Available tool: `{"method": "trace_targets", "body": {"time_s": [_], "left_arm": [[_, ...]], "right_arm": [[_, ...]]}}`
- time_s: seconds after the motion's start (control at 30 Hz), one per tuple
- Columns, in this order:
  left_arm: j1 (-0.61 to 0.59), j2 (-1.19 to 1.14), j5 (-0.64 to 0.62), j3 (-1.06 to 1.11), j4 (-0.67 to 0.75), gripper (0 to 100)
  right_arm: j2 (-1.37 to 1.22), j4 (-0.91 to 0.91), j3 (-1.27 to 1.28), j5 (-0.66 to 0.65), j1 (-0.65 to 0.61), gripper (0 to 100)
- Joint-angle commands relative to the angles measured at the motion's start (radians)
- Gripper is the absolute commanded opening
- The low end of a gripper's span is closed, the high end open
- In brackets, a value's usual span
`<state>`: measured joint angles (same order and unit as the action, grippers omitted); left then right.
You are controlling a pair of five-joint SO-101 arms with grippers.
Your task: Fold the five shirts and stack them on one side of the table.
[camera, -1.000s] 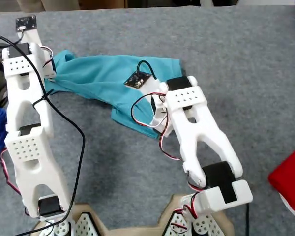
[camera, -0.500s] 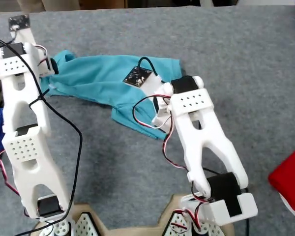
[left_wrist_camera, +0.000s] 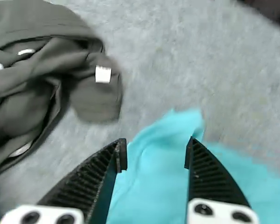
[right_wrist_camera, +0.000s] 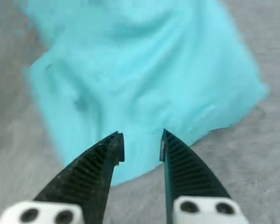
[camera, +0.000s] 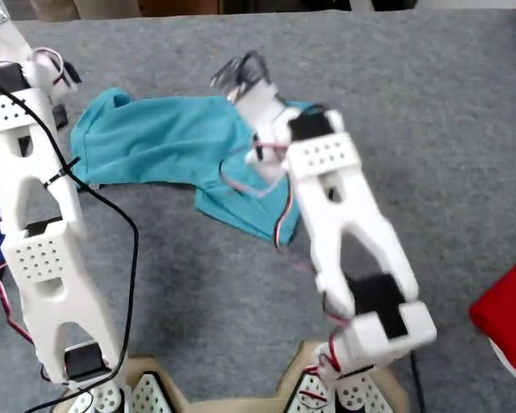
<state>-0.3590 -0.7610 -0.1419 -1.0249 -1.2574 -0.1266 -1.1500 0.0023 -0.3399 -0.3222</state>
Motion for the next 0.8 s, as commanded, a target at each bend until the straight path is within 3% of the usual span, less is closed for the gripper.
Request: {"method": "trace_targets", "body": {"time_s": [0.0,0.1,0.33,0.47,0.6,0.77], "left_arm": [[0.041,-0.035,-0.072,-0.046,0.123,21],[0.084,-0.105,-0.071,-0.051,0.176,17],[0.161,-0.209,-0.071,-0.051,0.316,11],[0.176,-0.234,-0.071,-0.051,0.362,10],[0.176,-0.262,-0.035,-0.051,0.416,1],[0.169,-0.302,-0.018,-0.051,0.456,2]], "right_arm": [[-0.17,0.035,-0.277,0.097,0.073,14.0],[-0.36,0.054,-0.467,0.163,0.114,13.4],[-0.743,-0.015,-0.963,0.204,0.134,0.7],[-0.921,-0.055,-1.227,0.204,0.133,0.9],[-1.069,-0.077,-1.442,0.204,0.13,0.9],[-1.173,-0.097,-1.6,0.227,0.128,0.9]]}}
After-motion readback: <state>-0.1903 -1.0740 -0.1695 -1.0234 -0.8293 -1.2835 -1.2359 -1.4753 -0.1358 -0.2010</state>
